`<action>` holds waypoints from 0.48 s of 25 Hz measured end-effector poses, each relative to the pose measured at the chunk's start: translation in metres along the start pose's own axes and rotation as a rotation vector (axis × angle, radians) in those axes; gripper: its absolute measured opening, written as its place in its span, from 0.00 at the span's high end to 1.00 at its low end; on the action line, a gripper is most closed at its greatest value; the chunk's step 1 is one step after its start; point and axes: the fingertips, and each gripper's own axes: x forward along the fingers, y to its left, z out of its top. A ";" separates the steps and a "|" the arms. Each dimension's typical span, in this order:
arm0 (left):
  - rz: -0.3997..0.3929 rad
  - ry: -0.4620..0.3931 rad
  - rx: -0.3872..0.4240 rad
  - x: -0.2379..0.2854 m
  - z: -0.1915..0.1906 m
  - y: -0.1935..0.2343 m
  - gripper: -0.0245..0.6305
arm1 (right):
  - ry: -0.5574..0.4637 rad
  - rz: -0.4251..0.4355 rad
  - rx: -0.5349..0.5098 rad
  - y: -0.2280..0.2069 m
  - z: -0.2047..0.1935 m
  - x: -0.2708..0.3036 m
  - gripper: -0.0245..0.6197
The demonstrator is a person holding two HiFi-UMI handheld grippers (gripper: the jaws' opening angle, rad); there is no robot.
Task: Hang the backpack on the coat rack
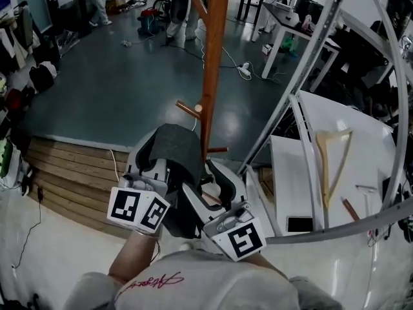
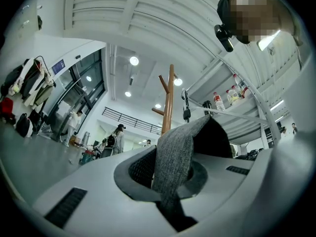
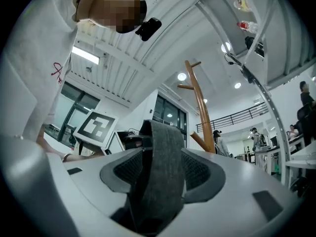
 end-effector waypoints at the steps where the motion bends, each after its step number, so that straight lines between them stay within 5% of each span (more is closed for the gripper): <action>1: 0.003 -0.004 0.004 0.002 0.001 0.000 0.91 | 0.010 -0.004 -0.013 0.000 -0.004 0.003 0.62; 7: 0.008 -0.016 0.020 0.007 0.004 -0.003 0.91 | 0.069 -0.103 0.022 -0.024 -0.025 0.014 0.61; 12: 0.008 -0.011 0.020 0.009 0.003 -0.001 0.91 | 0.039 -0.099 0.050 -0.035 -0.019 0.029 0.61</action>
